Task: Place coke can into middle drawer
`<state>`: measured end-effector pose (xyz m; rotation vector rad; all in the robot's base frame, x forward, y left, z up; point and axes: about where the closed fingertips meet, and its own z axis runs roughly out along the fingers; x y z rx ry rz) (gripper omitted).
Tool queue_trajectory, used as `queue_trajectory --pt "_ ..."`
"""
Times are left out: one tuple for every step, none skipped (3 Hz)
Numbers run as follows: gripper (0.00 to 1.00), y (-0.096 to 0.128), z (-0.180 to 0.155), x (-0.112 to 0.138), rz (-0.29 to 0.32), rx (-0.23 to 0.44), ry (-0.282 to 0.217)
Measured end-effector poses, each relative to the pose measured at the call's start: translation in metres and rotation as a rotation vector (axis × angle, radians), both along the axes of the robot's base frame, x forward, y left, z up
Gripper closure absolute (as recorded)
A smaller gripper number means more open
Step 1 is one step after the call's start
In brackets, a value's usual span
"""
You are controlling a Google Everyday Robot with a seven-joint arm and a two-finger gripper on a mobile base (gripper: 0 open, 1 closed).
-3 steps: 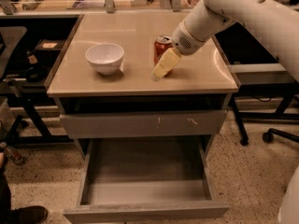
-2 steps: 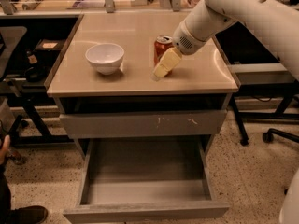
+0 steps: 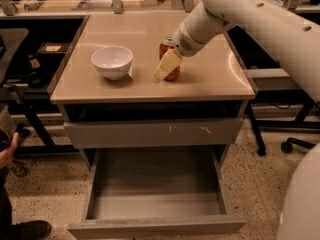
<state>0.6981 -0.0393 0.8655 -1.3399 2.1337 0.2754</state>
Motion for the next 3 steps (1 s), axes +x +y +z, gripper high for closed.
queue_trajectory --pt "0.00 0.0181 0.0005 0.0178 0.030 0.002 -0.036" --pt "0.19 0.0188 0.0007 0.0181 0.031 0.002 -0.036" --pt "0.42 0.0188 0.0006 0.0181 0.031 0.002 -0.036"
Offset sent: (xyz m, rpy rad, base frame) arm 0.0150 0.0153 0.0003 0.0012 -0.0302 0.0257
